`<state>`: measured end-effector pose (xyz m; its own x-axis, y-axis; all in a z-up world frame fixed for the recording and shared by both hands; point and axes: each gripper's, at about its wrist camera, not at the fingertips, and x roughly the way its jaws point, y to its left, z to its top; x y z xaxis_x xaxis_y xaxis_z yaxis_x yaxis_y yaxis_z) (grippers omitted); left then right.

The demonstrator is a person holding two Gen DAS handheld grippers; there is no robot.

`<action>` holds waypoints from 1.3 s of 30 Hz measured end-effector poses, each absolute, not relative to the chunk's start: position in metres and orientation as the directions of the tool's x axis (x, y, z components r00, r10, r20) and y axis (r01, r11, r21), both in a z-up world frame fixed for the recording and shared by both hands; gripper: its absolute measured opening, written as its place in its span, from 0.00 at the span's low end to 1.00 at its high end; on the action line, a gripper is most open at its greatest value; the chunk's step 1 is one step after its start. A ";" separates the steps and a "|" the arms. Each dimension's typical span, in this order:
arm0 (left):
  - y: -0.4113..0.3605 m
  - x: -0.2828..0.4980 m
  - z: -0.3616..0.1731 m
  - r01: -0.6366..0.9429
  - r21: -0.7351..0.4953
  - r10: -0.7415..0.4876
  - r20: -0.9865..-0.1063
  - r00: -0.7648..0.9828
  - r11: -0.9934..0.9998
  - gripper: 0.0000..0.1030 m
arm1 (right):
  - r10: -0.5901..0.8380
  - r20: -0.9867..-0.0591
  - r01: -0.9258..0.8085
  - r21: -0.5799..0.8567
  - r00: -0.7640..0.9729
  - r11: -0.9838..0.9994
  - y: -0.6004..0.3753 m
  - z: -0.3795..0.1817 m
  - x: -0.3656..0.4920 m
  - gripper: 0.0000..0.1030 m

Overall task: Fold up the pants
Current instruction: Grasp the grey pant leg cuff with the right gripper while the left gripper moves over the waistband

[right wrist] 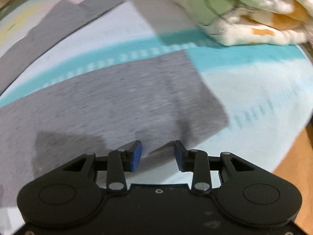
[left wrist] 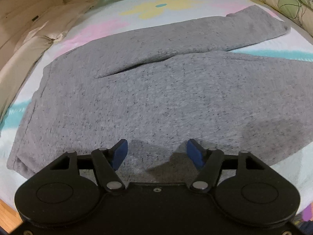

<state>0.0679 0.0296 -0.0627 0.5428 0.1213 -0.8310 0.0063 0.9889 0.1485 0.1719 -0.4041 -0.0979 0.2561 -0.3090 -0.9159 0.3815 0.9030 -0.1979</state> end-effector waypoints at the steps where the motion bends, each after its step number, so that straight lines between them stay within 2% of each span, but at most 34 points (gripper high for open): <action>1: 0.030 0.070 -0.060 0.011 0.136 0.109 -0.835 0.539 0.991 0.66 | -0.335 -0.912 0.401 -0.223 0.236 0.889 -0.404 -0.097 0.172 0.35; 4: 0.029 0.083 -0.046 0.034 0.124 0.085 -0.829 0.553 0.992 0.66 | -0.407 -0.889 0.418 -0.294 0.211 0.859 -0.397 -0.095 0.185 0.38; 7: 0.031 0.110 -0.029 0.041 0.132 0.083 -0.810 0.580 0.990 0.66 | -0.414 -0.858 0.387 -0.286 0.304 0.876 -0.383 -0.075 0.196 0.38; 14: 0.055 0.192 -0.002 0.007 0.145 0.110 -0.781 0.615 0.989 0.66 | -0.278 -0.834 0.264 -0.166 0.476 0.950 -0.327 -0.037 0.214 0.38; 17: 0.065 0.224 -0.013 -0.018 0.176 0.151 -0.783 0.603 0.984 0.66 | -0.244 -0.832 0.197 -0.165 0.498 0.966 -0.298 -0.031 0.223 0.38; 23: 0.092 0.276 -0.054 -0.076 0.027 0.060 -0.877 0.476 0.997 0.65 | -0.167 -0.850 0.128 -0.118 0.499 0.985 -0.262 -0.034 0.253 0.39; 27: 0.099 0.297 -0.079 -0.079 0.094 0.119 -0.896 0.429 0.992 0.63 | -0.145 -0.843 0.107 -0.104 0.518 0.989 -0.250 -0.039 0.285 0.41; 30: 0.114 0.302 -0.093 -0.126 0.094 0.139 -0.900 0.413 0.988 0.69 | -0.128 -0.831 0.090 -0.094 0.541 0.991 -0.233 -0.041 0.314 0.41; 33: 0.120 0.303 -0.094 -0.150 0.060 0.117 -0.906 0.406 0.987 0.70 | -0.113 -0.827 0.100 -0.069 0.551 0.993 -0.224 -0.046 0.348 0.41; 39: 0.110 0.305 -0.096 -0.130 0.104 0.148 -0.907 0.395 0.986 0.71 | -0.127 -0.819 0.221 0.000 0.560 0.975 -0.219 -0.044 0.429 0.41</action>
<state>0.3050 0.1096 -0.0959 0.3949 0.1481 -0.9067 -0.1305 0.9860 0.1043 0.4286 -0.2186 -0.0440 0.5598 -0.1272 -0.8188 0.2211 0.9752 -0.0003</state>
